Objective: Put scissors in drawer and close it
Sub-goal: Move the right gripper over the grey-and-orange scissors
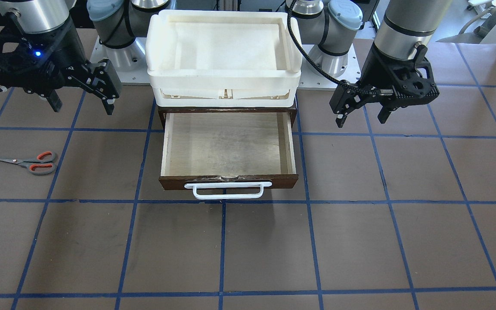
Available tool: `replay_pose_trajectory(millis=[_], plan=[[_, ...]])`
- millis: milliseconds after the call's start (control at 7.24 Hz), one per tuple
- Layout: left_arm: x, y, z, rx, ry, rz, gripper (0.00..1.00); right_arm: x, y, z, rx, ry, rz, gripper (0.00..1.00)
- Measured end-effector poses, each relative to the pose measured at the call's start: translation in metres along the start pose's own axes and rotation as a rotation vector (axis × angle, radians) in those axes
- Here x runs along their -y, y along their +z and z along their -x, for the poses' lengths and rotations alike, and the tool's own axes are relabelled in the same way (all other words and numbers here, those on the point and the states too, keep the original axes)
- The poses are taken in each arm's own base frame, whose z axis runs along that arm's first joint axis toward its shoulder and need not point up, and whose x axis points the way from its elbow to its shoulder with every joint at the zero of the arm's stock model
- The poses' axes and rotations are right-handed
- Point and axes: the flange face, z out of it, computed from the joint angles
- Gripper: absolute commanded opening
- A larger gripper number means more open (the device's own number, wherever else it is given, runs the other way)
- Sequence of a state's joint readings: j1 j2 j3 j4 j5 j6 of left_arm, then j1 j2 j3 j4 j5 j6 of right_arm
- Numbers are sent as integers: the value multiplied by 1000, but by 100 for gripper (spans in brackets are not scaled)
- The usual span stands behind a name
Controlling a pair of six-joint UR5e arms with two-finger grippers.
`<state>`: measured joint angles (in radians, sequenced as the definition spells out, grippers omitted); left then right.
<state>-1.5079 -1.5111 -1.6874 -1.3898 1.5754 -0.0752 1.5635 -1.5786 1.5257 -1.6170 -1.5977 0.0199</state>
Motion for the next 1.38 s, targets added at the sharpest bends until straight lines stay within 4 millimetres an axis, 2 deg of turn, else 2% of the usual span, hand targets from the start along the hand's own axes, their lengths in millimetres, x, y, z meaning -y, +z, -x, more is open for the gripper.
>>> replay_pose_trajectory(millis=[138, 276, 414, 690, 829, 1105, 1243, 1381], plan=[[0, 0, 0, 0, 0, 0, 100, 0, 9, -7, -1, -37, 39, 100], [0, 0, 0, 0, 0, 0, 100, 1, 24, -23, 0, -114, 81, 100], [0, 0, 0, 0, -1, 0, 100, 0, 41, -51, 6, -195, 121, 100], [0, 0, 0, 0, -1, 0, 100, -5, 76, -125, 49, -389, 188, 100], [0, 0, 0, 0, -1, 0, 100, -12, 95, -168, 83, -482, 209, 100], [0, 0, 0, 0, -1, 0, 100, -40, 141, -256, 133, -636, 196, 100], [0, 0, 0, 0, -1, 0, 100, -57, 169, -289, 116, -722, 168, 100], [0, 0, 0, 0, -1, 0, 100, -77, 198, -310, 87, -816, 142, 100]])
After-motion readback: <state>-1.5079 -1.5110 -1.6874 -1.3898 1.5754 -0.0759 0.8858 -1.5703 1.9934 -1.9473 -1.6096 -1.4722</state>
